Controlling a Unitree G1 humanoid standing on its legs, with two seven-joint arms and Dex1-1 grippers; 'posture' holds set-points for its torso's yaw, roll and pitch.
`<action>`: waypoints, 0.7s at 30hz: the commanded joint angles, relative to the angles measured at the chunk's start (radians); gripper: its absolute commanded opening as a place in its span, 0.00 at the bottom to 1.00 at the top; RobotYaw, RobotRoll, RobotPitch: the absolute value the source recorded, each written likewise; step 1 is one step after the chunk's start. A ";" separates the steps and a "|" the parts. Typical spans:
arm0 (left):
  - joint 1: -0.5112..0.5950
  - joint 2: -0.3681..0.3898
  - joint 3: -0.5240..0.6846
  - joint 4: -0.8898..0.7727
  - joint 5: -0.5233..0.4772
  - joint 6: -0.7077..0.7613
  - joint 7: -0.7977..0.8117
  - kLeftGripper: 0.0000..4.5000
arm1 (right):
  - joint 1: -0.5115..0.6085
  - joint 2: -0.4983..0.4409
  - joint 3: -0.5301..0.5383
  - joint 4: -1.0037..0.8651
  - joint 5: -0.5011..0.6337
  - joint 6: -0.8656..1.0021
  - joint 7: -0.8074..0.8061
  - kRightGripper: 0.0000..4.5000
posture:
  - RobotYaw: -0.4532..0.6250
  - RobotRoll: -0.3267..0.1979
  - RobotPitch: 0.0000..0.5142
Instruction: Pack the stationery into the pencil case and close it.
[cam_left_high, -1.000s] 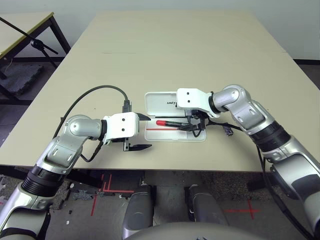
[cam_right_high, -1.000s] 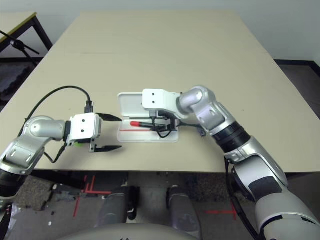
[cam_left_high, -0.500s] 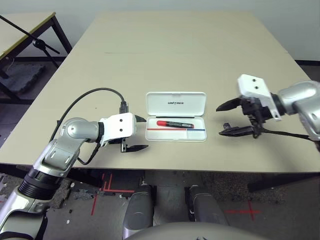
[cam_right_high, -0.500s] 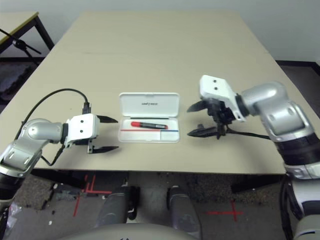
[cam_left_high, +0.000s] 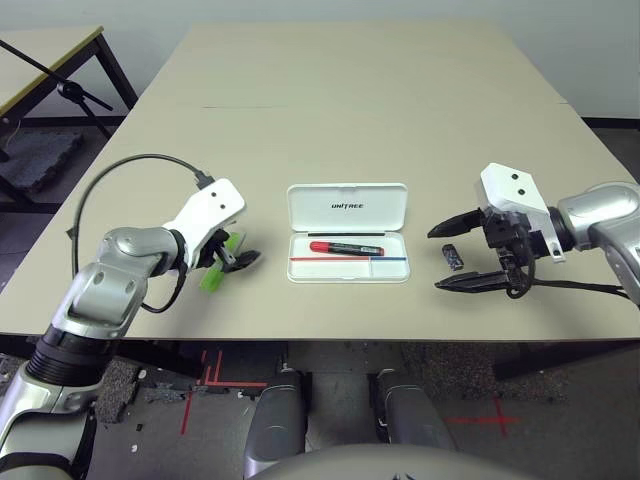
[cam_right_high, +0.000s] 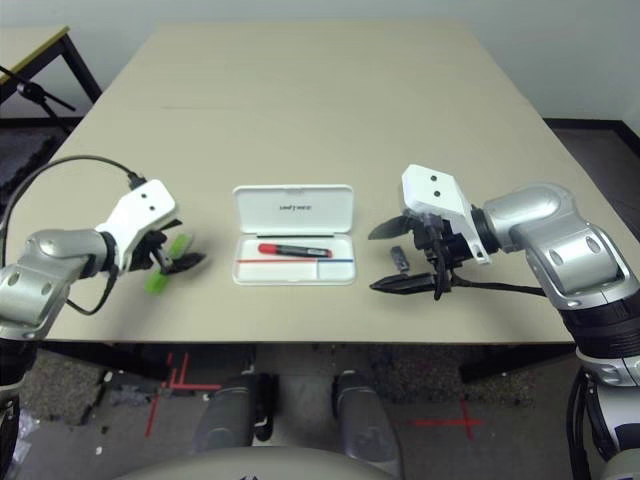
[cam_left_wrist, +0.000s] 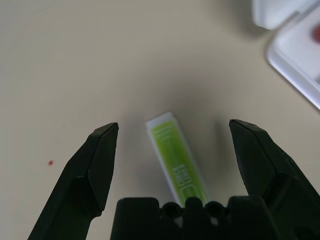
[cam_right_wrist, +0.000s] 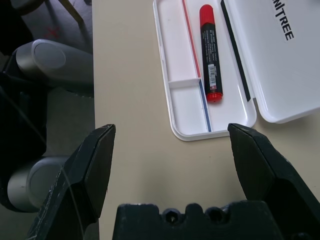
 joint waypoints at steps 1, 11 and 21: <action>-0.030 -0.019 0.025 -0.035 -0.042 0.188 0.041 1.00 | 0.004 0.010 0.026 0.001 -0.005 -0.016 -0.007 1.00 | 0.46 0.62 0.20; -0.024 -0.057 0.030 -0.031 -0.071 0.348 0.157 1.00 | -0.008 0.020 0.053 0.024 -0.018 -0.044 -0.017 1.00 | 0.47 0.62 0.21; -0.003 -0.107 0.005 0.048 -0.070 0.311 0.236 1.00 | -0.011 0.026 0.060 0.022 -0.023 -0.050 -0.022 1.00 | 0.46 0.62 0.21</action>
